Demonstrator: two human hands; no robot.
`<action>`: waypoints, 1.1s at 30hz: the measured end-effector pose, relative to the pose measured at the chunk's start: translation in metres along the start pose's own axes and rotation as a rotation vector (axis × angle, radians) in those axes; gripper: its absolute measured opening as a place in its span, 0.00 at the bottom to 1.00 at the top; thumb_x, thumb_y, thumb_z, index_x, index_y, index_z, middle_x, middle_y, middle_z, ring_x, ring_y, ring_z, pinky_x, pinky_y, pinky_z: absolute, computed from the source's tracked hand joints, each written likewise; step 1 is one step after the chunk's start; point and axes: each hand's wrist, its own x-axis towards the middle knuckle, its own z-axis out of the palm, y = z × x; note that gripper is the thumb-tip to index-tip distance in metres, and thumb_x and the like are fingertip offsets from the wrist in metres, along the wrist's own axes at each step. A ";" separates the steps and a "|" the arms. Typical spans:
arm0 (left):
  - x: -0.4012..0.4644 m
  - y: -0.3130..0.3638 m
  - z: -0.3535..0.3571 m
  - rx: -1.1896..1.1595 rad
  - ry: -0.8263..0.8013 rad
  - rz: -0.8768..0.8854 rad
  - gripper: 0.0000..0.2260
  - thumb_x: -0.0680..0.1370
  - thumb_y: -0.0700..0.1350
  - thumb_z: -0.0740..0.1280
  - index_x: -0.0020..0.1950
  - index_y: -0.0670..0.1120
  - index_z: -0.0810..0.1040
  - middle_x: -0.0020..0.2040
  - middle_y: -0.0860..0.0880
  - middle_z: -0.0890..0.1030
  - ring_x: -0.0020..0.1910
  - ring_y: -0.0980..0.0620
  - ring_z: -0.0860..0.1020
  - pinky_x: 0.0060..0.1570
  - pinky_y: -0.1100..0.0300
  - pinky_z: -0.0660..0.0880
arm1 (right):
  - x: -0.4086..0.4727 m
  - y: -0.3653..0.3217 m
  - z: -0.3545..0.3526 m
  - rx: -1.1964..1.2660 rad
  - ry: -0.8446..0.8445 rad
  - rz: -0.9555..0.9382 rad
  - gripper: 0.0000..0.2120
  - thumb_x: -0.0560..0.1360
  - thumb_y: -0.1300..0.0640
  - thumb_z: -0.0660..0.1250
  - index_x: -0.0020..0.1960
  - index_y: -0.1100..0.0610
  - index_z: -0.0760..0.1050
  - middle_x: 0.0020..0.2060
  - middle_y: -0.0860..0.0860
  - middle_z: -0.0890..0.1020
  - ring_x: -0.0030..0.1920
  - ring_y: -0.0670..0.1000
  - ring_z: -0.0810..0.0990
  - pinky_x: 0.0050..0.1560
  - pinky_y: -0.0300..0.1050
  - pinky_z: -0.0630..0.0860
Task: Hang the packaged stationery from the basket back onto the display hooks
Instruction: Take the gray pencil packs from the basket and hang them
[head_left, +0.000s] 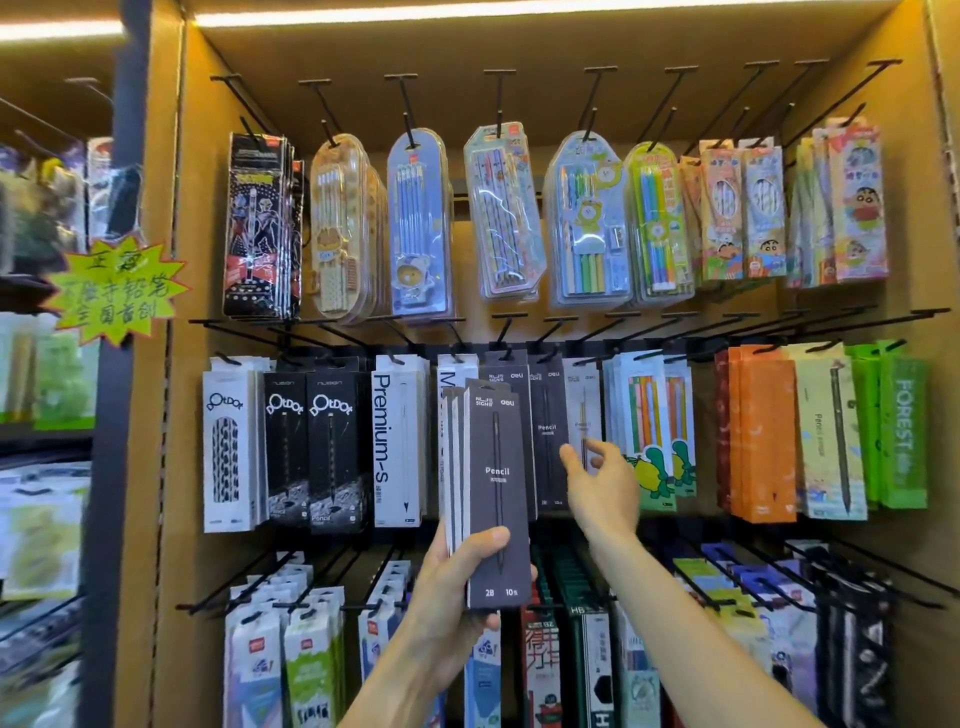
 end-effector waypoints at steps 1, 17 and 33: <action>-0.002 0.000 0.001 0.008 -0.003 0.002 0.28 0.72 0.47 0.78 0.69 0.46 0.74 0.47 0.40 0.85 0.38 0.44 0.85 0.18 0.62 0.72 | -0.018 -0.001 -0.005 0.093 -0.039 -0.039 0.18 0.79 0.40 0.67 0.63 0.51 0.79 0.58 0.49 0.83 0.60 0.54 0.81 0.62 0.55 0.77; -0.001 0.004 0.027 0.141 0.079 0.013 0.20 0.76 0.56 0.74 0.65 0.51 0.78 0.51 0.44 0.88 0.37 0.47 0.85 0.23 0.61 0.75 | -0.064 -0.007 -0.031 0.520 -0.250 -0.072 0.09 0.79 0.51 0.71 0.58 0.52 0.79 0.48 0.49 0.88 0.50 0.51 0.87 0.52 0.59 0.84; -0.009 0.013 0.017 0.101 0.055 0.023 0.28 0.72 0.59 0.74 0.65 0.43 0.78 0.52 0.38 0.86 0.42 0.44 0.85 0.22 0.60 0.75 | -0.008 -0.023 -0.027 0.497 -0.267 -0.060 0.09 0.81 0.50 0.69 0.56 0.55 0.81 0.47 0.52 0.88 0.47 0.51 0.87 0.41 0.44 0.83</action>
